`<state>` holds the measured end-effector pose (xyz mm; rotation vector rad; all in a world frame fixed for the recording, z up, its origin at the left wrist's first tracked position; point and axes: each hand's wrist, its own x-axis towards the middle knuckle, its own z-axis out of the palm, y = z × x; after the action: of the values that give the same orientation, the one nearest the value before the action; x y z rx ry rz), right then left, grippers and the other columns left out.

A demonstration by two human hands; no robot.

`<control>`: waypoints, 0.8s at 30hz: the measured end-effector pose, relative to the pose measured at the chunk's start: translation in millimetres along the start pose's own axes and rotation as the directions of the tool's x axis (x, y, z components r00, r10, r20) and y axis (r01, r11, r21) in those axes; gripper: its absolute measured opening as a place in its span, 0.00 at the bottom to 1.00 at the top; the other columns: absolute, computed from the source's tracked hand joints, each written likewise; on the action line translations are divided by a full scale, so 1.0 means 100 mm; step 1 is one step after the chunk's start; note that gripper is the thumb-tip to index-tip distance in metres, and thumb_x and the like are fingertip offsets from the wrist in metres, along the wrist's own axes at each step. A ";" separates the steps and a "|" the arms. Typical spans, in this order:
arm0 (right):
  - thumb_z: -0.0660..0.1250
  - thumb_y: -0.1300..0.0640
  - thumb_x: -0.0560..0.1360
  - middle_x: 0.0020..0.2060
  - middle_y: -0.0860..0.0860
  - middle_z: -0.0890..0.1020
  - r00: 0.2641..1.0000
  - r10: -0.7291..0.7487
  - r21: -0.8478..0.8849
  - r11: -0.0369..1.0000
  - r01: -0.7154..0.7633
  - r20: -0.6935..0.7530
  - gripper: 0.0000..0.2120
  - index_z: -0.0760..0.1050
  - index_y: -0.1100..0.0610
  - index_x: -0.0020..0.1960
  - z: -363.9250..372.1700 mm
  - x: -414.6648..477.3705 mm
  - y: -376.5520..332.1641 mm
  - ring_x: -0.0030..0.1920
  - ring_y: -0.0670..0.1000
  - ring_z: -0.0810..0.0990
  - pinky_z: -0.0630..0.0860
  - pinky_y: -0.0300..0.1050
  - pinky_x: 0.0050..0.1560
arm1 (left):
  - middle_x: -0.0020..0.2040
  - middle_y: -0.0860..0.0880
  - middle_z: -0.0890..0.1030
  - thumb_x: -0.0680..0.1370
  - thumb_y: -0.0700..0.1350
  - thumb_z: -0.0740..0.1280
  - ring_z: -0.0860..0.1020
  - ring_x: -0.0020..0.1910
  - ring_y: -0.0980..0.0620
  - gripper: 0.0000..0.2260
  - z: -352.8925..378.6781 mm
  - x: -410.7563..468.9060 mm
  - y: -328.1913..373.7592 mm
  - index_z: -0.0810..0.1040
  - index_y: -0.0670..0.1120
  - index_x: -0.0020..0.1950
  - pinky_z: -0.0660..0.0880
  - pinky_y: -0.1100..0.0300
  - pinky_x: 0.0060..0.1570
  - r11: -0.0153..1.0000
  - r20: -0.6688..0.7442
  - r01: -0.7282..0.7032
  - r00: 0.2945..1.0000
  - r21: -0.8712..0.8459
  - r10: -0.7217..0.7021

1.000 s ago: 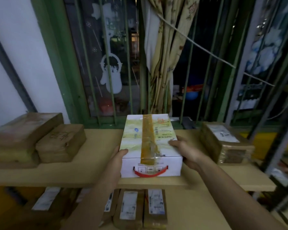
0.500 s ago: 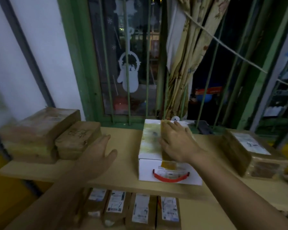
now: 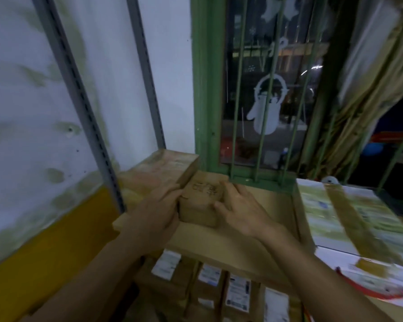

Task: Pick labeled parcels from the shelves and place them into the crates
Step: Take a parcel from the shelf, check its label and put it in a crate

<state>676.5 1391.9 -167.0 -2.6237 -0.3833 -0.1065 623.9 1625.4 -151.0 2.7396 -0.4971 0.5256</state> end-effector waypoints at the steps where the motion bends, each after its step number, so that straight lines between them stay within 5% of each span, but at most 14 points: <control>1: 0.58 0.40 0.82 0.74 0.54 0.64 1.000 0.008 0.032 0.999 -0.008 -0.002 0.28 0.57 0.47 0.79 0.09 0.05 -0.03 0.73 0.59 0.66 0.68 0.56 0.71 | 0.72 0.47 0.73 0.79 0.42 0.68 0.71 0.71 0.46 0.23 0.05 0.01 -0.09 0.73 0.45 0.74 0.71 0.49 0.69 1.000 0.008 -0.024 1.000 0.002 0.024; 6: 0.52 0.36 0.83 0.83 0.52 0.47 0.996 0.085 0.137 0.987 -0.086 0.011 0.27 0.55 0.37 0.80 0.43 0.19 -0.04 0.82 0.58 0.50 0.59 0.55 0.79 | 0.66 0.55 0.72 0.79 0.50 0.63 0.72 0.62 0.54 0.22 0.23 0.01 -0.35 0.72 0.51 0.73 0.72 0.62 0.58 0.995 0.064 -0.098 0.993 -0.033 0.100; 9: 0.54 0.39 0.84 0.77 0.50 0.65 0.990 0.136 0.290 0.950 -0.116 -0.047 0.21 0.66 0.40 0.76 0.54 0.11 -0.03 0.79 0.56 0.60 0.65 0.51 0.73 | 0.66 0.60 0.69 0.82 0.49 0.63 0.72 0.59 0.59 0.20 0.37 -0.02 -0.45 0.68 0.56 0.75 0.73 0.63 0.55 0.973 0.066 -0.077 0.993 -0.218 0.094; 12: 0.62 0.47 0.83 0.55 0.46 0.81 0.939 0.264 0.536 0.837 -0.110 -0.221 0.07 0.75 0.48 0.56 0.61 0.07 -0.04 0.59 0.51 0.79 0.77 0.50 0.58 | 0.64 0.68 0.66 0.83 0.47 0.64 0.71 0.60 0.63 0.22 0.48 -0.06 -0.41 0.62 0.66 0.72 0.70 0.68 0.55 0.894 0.073 0.054 0.997 -0.446 -0.024; 16: 0.67 0.49 0.81 0.51 0.41 0.82 0.861 0.383 0.582 0.803 -0.131 -0.335 0.04 0.75 0.48 0.49 0.71 0.08 -0.07 0.55 0.47 0.80 0.79 0.52 0.54 | 0.74 0.61 0.66 0.82 0.51 0.65 0.69 0.69 0.59 0.32 0.65 -0.06 -0.26 0.52 0.61 0.80 0.72 0.55 0.67 0.820 0.132 0.209 0.978 -0.533 -0.163; 18: 0.68 0.49 0.80 0.47 0.43 0.83 0.818 0.409 0.530 0.834 -0.155 -0.404 0.06 0.74 0.48 0.46 0.72 0.09 -0.10 0.51 0.47 0.81 0.79 0.51 0.49 | 0.80 0.58 0.58 0.82 0.52 0.64 0.63 0.77 0.55 0.37 0.68 -0.06 -0.14 0.43 0.59 0.83 0.66 0.49 0.75 0.819 0.154 0.228 0.973 -0.526 -0.171; 21: 0.69 0.55 0.79 0.44 0.44 0.83 0.772 0.457 0.546 0.820 -0.173 -0.442 0.06 0.73 0.49 0.44 0.71 0.12 -0.09 0.48 0.47 0.82 0.80 0.54 0.48 | 0.83 0.59 0.46 0.82 0.51 0.64 0.52 0.81 0.55 0.38 0.74 -0.01 -0.02 0.42 0.55 0.83 0.54 0.58 0.77 0.792 0.157 0.240 0.971 -0.561 -0.183; 24: 0.69 0.58 0.78 0.45 0.48 0.82 0.765 0.525 0.673 0.720 -0.166 -0.374 0.05 0.74 0.52 0.47 0.74 0.12 0.00 0.47 0.50 0.83 0.80 0.60 0.51 | 0.82 0.55 0.50 0.81 0.52 0.65 0.48 0.81 0.54 0.39 0.79 0.14 0.06 0.43 0.52 0.83 0.52 0.56 0.77 0.805 0.119 0.258 0.966 -0.534 -0.230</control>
<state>688.3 1429.7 -230.9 -1.8505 0.2806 -0.5009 657.0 1588.1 -214.5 2.2145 -0.2434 0.2038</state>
